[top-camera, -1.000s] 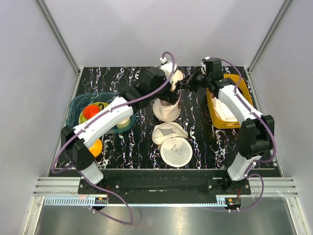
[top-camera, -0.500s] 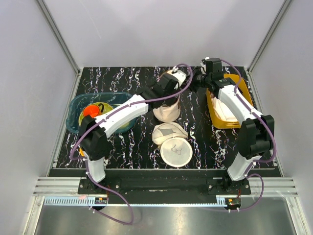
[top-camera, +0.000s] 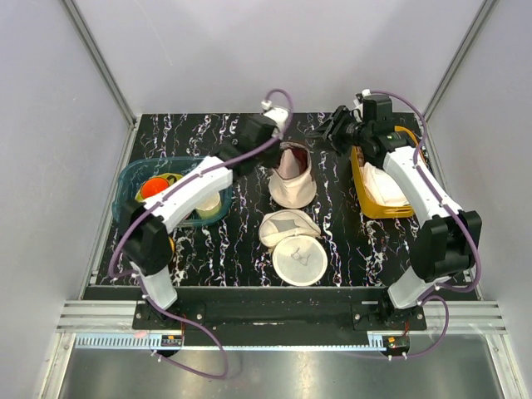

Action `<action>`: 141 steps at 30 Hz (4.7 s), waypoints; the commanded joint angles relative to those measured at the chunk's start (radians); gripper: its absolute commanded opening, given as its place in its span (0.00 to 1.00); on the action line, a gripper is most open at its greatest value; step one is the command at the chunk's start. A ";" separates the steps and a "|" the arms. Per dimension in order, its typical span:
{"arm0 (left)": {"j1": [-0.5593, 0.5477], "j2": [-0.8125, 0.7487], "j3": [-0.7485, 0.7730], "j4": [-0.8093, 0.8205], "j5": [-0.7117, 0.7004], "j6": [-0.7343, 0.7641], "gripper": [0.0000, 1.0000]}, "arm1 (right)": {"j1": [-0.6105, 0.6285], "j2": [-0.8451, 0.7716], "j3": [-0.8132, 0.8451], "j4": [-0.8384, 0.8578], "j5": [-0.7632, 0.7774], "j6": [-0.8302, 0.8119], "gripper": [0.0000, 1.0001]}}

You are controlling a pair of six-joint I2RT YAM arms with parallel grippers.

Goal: Unzip the laundry bag and remove the bra

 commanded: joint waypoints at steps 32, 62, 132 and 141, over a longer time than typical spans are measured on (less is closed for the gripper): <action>0.139 -0.165 -0.184 0.327 0.438 -0.325 0.00 | 0.191 0.351 0.189 -0.244 0.173 -0.207 0.66; 0.141 -0.145 -0.191 0.281 0.412 -0.286 0.00 | 0.160 -0.219 0.196 -0.092 0.494 -0.226 0.00; 0.141 -0.153 -0.201 0.295 0.466 -0.291 0.00 | 0.272 0.078 -0.078 -0.264 0.469 -0.348 0.74; 0.139 -0.124 -0.186 0.327 0.527 -0.315 0.00 | 0.275 0.216 -0.121 -0.197 0.528 -0.318 0.71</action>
